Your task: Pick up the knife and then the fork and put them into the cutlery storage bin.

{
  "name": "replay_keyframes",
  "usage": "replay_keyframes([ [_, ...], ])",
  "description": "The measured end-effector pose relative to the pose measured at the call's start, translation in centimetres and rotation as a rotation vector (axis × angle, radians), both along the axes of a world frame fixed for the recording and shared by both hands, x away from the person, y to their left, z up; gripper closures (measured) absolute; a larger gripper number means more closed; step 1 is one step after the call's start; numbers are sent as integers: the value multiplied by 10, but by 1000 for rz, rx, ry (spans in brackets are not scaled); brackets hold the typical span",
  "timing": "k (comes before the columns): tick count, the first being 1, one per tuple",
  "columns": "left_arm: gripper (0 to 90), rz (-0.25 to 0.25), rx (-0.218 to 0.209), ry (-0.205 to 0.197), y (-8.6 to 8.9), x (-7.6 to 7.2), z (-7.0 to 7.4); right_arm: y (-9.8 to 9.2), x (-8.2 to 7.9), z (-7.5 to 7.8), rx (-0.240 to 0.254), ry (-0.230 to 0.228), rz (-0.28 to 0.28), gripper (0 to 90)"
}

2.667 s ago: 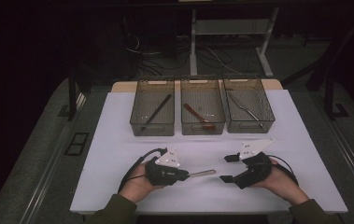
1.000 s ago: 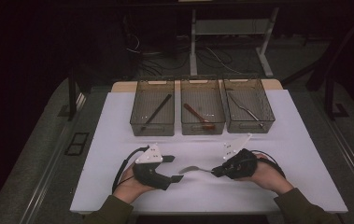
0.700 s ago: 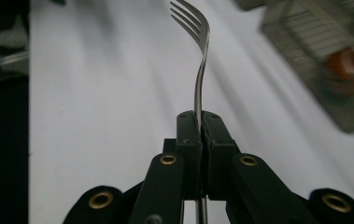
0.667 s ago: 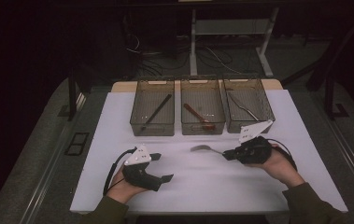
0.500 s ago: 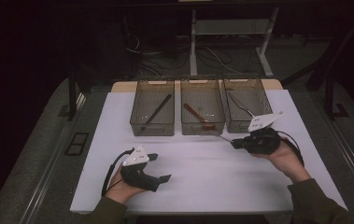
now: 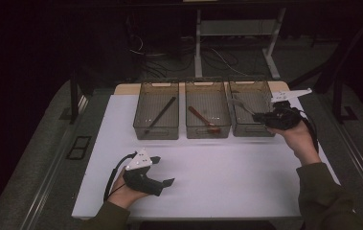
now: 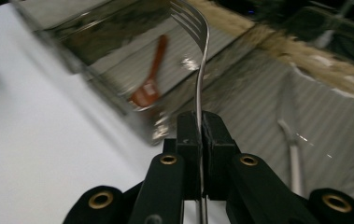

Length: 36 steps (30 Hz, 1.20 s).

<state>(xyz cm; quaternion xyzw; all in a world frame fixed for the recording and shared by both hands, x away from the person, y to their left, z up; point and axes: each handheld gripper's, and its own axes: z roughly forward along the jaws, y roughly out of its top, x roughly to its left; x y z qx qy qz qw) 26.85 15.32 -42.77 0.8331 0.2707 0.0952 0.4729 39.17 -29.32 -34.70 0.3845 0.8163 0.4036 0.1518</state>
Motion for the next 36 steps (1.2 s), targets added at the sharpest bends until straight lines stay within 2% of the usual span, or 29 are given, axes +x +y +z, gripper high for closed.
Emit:
replay_keyframes([
  [7,84,-2,0,-9,1,-1,1,-10,31,-1,10,13,-130,868],
  [12,82,-3,-1,-13,2,0,1,-15,51,-12,16,39,-214,868],
  [15,81,-3,-1,-7,2,0,1,-16,59,-19,22,53,-243,867],
  [20,81,-4,-6,-2,2,1,1,-17,72,-36,-3,114,-291,866],
  [24,81,-7,-8,0,3,1,0,-16,76,-47,-17,145,-302,850],
  [25,80,-6,-9,0,3,1,0,-15,76,-48,-10,143,-298,810],
  [30,80,-2,-10,-1,4,1,1,-14,72,-40,21,117,-283,686],
  [32,80,-2,-10,-3,4,1,1,-15,70,-37,49,113,-269,610],
  [36,80,-3,-10,-3,5,1,1,-17,63,-30,69,101,-252,492],
])
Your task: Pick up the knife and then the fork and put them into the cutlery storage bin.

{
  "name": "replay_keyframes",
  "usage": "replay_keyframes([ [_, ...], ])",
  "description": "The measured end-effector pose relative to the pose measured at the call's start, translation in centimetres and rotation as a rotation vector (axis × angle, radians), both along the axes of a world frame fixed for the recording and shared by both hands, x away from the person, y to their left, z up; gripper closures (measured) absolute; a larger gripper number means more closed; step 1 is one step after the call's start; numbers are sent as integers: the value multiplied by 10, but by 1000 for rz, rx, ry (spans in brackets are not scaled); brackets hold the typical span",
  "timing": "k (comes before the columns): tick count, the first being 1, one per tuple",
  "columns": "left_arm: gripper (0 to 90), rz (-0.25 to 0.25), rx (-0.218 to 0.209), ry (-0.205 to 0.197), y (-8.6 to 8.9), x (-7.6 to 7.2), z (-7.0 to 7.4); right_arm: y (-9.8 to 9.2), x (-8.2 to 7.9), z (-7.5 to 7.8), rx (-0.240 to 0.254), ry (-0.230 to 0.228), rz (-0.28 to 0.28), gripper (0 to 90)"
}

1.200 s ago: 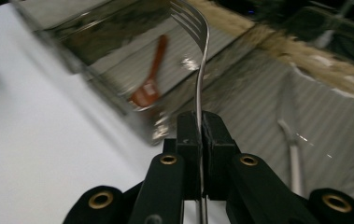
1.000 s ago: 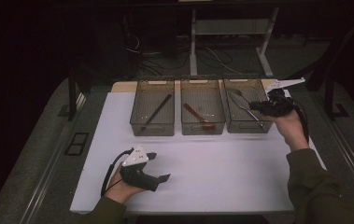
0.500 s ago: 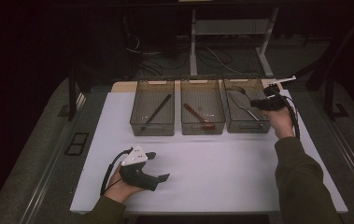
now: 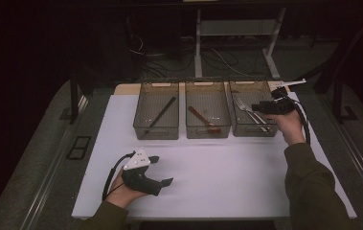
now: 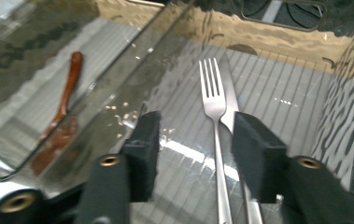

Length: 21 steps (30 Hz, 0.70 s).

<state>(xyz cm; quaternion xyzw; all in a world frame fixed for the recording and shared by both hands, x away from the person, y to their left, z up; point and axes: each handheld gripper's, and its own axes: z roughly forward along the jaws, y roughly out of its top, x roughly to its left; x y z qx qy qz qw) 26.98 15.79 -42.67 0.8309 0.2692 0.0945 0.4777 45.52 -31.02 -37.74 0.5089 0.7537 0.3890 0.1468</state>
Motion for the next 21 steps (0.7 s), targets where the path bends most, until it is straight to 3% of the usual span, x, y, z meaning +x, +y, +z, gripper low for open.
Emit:
replay_keyframes([
  [9,79,0,0,2,1,0,0,-4,-31,15,68,-66,62,377],
  [17,80,-4,3,5,0,0,-1,-2,-73,13,82,-111,128,331],
  [21,79,-6,3,8,0,0,-1,0,-97,8,119,-126,175,314],
])
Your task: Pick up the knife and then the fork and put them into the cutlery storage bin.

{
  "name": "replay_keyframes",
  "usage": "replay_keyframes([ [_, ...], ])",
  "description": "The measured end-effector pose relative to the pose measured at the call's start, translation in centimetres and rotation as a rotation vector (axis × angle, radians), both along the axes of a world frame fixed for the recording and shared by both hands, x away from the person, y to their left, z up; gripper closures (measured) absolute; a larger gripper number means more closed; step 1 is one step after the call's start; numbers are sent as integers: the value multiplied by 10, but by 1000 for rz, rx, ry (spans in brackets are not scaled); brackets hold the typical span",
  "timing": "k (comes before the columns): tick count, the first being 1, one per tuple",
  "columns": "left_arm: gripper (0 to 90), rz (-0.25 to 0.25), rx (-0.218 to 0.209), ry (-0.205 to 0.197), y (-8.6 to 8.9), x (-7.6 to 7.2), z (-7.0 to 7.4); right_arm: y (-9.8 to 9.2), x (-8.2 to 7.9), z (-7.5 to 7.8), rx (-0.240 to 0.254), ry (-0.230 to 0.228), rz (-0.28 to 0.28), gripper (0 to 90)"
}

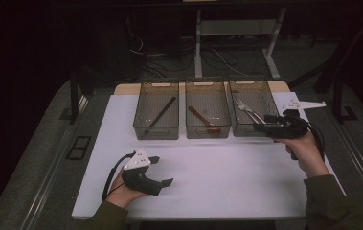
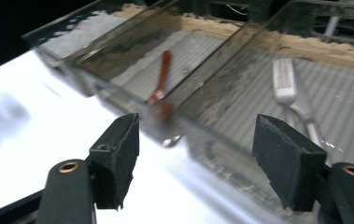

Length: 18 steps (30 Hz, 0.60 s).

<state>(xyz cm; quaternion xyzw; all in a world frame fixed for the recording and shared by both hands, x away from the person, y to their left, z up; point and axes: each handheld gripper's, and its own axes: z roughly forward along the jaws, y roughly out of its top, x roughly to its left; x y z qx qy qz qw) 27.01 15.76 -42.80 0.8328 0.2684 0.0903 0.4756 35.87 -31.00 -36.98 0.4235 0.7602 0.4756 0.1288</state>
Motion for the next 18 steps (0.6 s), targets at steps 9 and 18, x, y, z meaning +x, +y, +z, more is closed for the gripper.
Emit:
replay_keyframes([
  [9,79,-6,2,-5,-1,-1,1,8,-46,-24,-19,-20,39,258],
  [18,79,-2,5,-3,0,-1,1,13,-78,-59,-79,-4,67,205],
])
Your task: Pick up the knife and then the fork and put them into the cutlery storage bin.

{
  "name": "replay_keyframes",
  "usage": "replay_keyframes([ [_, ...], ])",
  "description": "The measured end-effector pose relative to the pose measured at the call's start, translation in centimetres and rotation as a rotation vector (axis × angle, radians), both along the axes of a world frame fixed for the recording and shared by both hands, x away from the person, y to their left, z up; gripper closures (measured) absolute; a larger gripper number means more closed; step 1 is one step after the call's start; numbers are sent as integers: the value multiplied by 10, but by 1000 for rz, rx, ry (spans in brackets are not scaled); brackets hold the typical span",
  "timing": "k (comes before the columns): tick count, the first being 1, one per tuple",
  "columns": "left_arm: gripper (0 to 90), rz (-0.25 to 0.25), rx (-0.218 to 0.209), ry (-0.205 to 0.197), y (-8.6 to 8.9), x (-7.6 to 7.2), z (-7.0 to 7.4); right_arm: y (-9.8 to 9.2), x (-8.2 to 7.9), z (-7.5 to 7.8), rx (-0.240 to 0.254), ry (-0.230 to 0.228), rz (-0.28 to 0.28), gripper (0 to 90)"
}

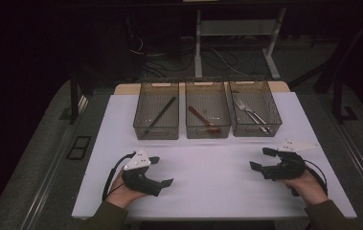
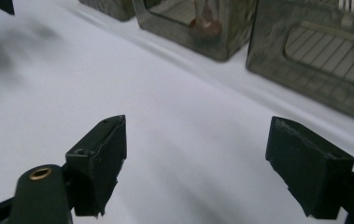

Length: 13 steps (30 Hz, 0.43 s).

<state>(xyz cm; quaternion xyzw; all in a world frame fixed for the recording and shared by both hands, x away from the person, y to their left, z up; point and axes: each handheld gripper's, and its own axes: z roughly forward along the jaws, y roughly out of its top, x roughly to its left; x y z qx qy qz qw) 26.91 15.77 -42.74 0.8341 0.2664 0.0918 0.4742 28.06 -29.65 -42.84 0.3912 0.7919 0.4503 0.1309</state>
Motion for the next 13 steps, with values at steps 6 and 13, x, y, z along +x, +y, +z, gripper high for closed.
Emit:
replay_keyframes([
  [6,79,4,2,3,0,0,-1,1,-12,-10,5,12,2,189],
  [13,73,11,19,-4,1,1,-2,2,-17,-14,-7,10,14,175],
])
